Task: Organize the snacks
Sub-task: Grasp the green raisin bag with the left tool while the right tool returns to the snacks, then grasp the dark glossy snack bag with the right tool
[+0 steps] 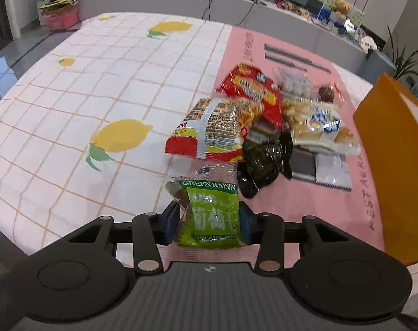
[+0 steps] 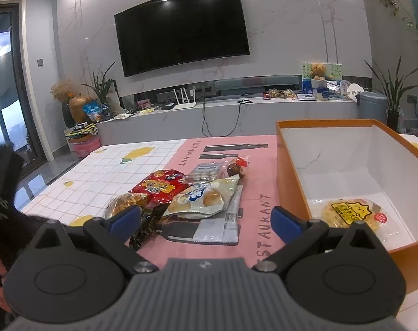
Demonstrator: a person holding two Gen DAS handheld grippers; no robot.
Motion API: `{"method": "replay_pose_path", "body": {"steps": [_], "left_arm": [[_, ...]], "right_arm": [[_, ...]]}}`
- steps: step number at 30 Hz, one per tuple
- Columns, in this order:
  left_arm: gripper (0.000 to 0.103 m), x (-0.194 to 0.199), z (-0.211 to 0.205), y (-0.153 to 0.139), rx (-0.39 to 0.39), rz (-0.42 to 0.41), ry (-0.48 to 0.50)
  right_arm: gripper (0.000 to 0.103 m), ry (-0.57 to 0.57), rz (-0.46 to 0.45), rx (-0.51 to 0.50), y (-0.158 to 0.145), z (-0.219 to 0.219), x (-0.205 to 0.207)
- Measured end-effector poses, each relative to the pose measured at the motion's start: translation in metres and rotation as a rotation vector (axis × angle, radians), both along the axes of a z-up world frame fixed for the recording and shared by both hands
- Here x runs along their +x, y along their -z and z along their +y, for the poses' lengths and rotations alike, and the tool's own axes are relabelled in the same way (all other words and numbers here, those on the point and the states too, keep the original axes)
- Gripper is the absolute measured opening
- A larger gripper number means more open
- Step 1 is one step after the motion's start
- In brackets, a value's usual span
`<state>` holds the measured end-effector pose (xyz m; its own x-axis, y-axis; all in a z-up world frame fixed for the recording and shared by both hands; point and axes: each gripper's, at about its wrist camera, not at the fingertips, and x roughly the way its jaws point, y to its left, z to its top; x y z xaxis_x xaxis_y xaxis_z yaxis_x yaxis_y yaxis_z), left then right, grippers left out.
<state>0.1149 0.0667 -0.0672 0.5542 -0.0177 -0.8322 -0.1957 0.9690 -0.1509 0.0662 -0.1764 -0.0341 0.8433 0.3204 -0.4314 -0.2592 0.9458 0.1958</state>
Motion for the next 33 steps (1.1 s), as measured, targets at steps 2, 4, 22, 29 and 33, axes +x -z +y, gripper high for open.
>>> {"method": "replay_pose_path", "body": {"steps": [2, 4, 22, 29, 33], "left_arm": [[0.050, -0.002, 0.002, -0.005, 0.009, -0.015, -0.004], [0.050, -0.003, 0.004, -0.008, 0.022, -0.024, -0.011], [0.049, -0.019, 0.024, -0.028, 0.004, -0.056, 0.019], [0.050, -0.016, 0.041, -0.038, -0.021, -0.095, -0.020], [0.049, -0.008, 0.058, -0.038, -0.080, -0.090, -0.075]], "right_arm": [[0.095, -0.007, 0.002, -0.003, 0.002, 0.003, 0.000], [0.094, -0.015, 0.001, -0.009, 0.004, 0.007, -0.001], [0.079, -0.044, 0.096, 0.029, 0.040, 0.066, 0.019], [0.077, -0.048, 0.146, 0.062, 0.057, 0.094, 0.042], [0.077, -0.012, 0.188, 0.144, 0.068, 0.096, 0.058]]}}
